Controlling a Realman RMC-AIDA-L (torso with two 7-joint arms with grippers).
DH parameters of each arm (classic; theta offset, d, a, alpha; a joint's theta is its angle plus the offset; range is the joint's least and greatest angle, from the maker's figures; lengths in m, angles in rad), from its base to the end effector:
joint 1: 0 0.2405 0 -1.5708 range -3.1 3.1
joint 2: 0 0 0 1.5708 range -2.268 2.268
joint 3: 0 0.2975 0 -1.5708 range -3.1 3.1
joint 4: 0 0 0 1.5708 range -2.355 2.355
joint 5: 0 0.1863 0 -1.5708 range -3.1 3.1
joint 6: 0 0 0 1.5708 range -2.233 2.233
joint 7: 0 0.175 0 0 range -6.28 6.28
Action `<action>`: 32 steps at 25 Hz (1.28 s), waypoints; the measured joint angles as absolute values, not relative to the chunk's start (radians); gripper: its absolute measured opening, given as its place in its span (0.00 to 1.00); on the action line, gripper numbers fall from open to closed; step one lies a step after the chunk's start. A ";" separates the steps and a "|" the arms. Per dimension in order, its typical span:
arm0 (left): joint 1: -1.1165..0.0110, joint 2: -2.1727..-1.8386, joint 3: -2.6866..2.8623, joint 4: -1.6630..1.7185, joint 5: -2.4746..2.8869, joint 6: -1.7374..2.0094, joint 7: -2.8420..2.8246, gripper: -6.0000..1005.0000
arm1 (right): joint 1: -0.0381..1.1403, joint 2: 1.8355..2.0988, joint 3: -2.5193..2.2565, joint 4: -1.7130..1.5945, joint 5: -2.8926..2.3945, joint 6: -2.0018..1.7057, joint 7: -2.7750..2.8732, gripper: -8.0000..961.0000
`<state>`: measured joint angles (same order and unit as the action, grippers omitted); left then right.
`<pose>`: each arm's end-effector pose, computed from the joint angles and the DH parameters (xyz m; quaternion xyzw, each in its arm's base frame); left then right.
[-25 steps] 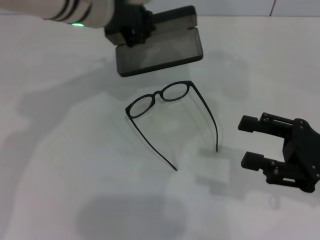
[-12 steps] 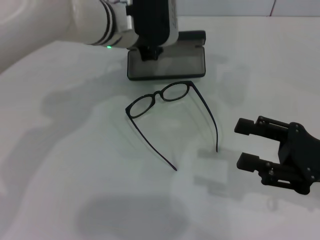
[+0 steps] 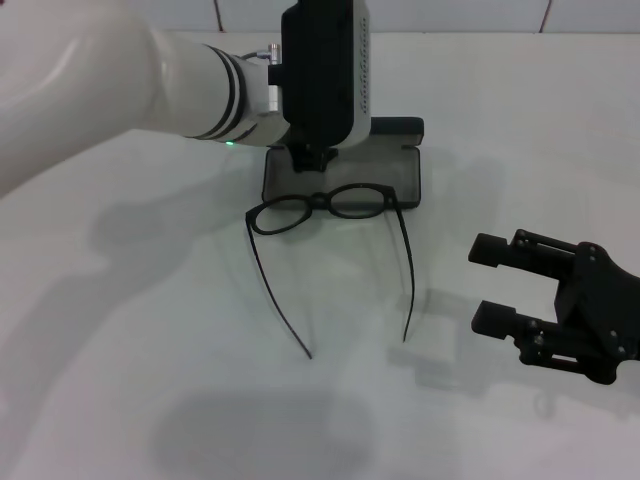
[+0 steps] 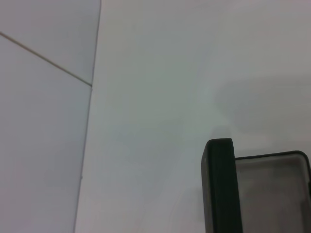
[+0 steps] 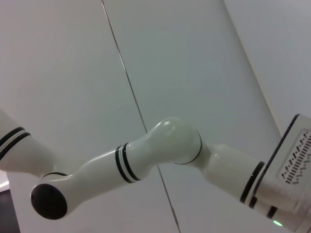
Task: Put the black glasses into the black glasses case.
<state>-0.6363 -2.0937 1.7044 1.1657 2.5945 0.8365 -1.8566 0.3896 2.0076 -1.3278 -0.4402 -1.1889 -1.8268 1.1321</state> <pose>-0.1890 0.4184 -0.1039 -0.9333 0.1654 0.1718 0.2686 0.2282 0.2579 -0.0409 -0.8780 0.1381 0.4582 0.0034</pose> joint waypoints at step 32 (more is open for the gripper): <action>-0.402 -2.093 1.651 1.678 2.445 0.986 -2.003 0.45 | 0.435 1.962 -1.328 -0.569 -1.377 -1.594 1.269 0.71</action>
